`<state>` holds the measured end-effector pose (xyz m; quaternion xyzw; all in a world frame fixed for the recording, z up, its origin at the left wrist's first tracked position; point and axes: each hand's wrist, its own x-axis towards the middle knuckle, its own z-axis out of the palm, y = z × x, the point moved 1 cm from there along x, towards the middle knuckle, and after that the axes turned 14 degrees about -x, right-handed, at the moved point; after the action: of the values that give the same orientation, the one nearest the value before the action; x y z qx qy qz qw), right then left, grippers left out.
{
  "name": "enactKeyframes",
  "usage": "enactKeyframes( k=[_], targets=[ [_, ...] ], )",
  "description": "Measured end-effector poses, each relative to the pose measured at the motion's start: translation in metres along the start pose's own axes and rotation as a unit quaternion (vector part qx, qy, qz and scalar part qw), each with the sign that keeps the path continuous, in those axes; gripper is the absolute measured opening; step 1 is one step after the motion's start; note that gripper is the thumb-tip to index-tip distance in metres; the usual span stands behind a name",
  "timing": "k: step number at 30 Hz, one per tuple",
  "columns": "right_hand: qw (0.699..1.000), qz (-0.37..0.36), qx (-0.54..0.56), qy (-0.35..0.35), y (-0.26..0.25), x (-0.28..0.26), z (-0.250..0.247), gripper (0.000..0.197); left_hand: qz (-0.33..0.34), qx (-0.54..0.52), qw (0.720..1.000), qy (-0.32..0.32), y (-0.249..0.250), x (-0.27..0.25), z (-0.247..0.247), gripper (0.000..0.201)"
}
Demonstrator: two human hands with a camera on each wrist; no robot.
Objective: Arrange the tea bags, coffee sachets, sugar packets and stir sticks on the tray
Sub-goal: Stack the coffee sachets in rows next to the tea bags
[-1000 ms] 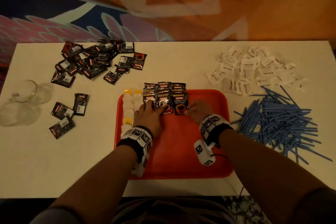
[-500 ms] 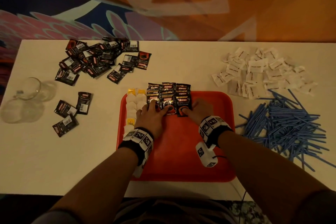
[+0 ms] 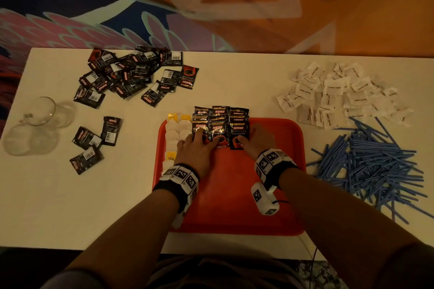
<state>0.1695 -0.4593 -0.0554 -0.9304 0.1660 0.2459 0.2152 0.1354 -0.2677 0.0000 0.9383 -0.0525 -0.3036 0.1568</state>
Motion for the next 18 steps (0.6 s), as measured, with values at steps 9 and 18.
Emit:
enactKeyframes(
  k=[9, 18],
  targets=[
    [1.0, 0.013, 0.003, -0.003, -0.002, -0.006, -0.006, 0.036, 0.014, 0.001, 1.0, 0.025, -0.003, 0.0, 0.003, 0.064],
    [0.999, 0.013, -0.013, 0.04, -0.013, -0.029, -0.024, 0.029, 0.011, -0.112, 0.988, 0.107, -0.026, -0.02, -0.01, 0.055]
  ],
)
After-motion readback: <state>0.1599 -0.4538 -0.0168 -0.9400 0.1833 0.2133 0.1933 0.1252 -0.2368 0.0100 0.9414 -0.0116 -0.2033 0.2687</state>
